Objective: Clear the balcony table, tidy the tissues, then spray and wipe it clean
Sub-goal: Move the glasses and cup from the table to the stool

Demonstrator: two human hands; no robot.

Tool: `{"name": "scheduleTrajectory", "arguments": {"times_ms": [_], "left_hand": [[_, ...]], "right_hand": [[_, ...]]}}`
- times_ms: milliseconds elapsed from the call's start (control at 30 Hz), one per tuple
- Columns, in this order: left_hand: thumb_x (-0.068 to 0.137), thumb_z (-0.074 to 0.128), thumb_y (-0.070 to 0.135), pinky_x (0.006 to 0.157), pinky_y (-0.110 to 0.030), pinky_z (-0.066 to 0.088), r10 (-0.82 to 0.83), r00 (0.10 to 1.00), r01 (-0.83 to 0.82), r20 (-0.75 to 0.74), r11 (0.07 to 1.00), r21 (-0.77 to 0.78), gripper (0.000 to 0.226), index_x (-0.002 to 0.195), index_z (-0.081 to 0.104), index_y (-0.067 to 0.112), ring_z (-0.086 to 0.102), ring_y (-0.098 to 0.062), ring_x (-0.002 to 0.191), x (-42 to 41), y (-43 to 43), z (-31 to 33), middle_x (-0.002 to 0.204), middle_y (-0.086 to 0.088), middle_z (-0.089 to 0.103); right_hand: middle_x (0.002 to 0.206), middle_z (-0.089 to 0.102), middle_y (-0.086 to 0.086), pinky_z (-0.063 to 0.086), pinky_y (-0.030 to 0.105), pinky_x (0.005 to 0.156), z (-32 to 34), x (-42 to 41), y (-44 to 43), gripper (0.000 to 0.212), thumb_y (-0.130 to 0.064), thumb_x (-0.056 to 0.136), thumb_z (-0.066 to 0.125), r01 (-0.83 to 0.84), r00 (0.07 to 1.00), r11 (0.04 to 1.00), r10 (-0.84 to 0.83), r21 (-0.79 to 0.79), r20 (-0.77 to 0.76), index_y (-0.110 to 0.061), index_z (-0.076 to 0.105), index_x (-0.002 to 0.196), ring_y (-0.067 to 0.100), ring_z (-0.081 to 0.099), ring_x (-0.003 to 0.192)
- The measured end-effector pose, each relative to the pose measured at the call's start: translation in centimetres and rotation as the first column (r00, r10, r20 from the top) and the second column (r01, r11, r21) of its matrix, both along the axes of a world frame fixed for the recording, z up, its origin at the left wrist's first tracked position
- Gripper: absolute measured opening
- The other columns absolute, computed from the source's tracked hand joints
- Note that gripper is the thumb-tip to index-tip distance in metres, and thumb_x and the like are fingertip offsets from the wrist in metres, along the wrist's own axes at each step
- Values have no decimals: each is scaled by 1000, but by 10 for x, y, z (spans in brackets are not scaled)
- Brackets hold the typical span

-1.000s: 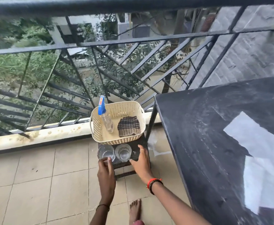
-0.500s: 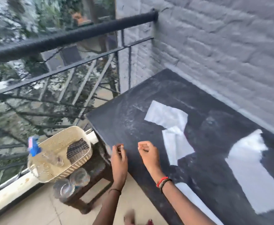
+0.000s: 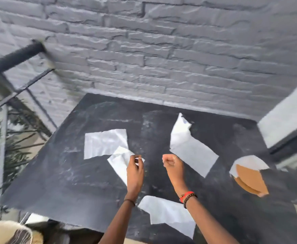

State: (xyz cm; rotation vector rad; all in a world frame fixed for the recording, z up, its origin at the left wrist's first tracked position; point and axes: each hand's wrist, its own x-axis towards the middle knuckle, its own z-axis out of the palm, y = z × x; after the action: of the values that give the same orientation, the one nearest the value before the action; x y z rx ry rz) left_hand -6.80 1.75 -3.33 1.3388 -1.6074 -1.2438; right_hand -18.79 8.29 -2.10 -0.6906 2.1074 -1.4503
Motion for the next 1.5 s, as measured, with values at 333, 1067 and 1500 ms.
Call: {"name": "scheduleTrajectory", "arguments": {"times_ms": [333,1067,1500], "left_hand": [[98,47,27,53,-12,39,-239,966,240,99,971,6,12,89,51,19,53,-12,59,-81,25,-3,69,1,56],[99,41,21,79,-34,40,-259,895,283,364,959,-15,25,110,58,6,55,-29,104,-238,-67,-2,117,-10,52],[97,48,25,73,-31,38,-208,914,209,350,977,34,20,104,58,8,55,-23,98,-264,-101,-38,110,-5,54]], "right_hand": [[79,68,-12,53,29,78,-2,-80,57,34,3,82,60,290,957,957,-290,3,3,-30,63,72,16,66,78],[110,66,13,43,26,84,4,-265,-65,20,-7,88,56,24,999,946,-10,323,-45,-1,63,106,26,60,105],[114,60,9,38,22,79,-22,-288,-129,50,-27,82,70,-256,965,876,256,409,55,-8,50,124,22,57,106]]}}
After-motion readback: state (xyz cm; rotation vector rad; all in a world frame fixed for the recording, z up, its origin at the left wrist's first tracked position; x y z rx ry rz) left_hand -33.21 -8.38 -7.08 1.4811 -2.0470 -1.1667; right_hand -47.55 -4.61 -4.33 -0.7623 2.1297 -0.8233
